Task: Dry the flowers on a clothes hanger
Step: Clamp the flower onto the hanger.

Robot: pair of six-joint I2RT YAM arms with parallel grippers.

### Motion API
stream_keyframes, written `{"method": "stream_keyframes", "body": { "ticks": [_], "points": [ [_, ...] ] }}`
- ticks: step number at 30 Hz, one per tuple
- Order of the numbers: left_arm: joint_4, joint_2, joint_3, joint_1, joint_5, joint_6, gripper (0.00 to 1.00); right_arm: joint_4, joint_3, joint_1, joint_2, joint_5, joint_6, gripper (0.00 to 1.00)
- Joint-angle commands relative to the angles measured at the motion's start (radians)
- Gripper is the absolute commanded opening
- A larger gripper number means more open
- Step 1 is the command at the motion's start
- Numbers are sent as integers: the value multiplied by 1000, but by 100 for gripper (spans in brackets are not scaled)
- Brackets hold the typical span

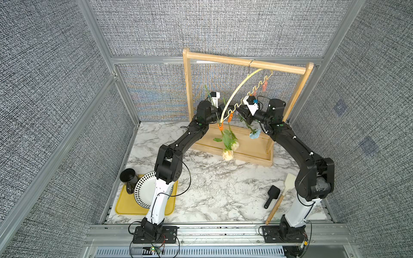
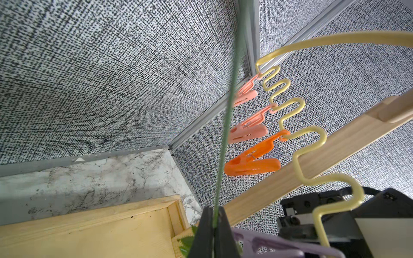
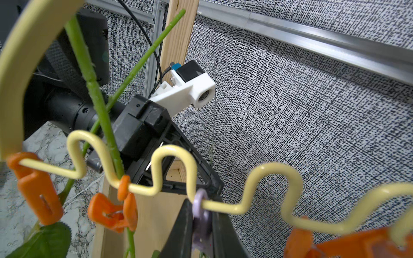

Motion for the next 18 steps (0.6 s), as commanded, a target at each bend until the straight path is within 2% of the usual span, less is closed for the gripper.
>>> {"method": "stream_keyframes", "body": {
  "ticks": [1,18],
  "points": [
    [18,-2,10,0,23,-12,2,-11,6,0,-3,-10,-1,17],
    [5,-18,10,-1,34,-17,2,-31,-6,0,-19,14,-25,17]
  ]
}}
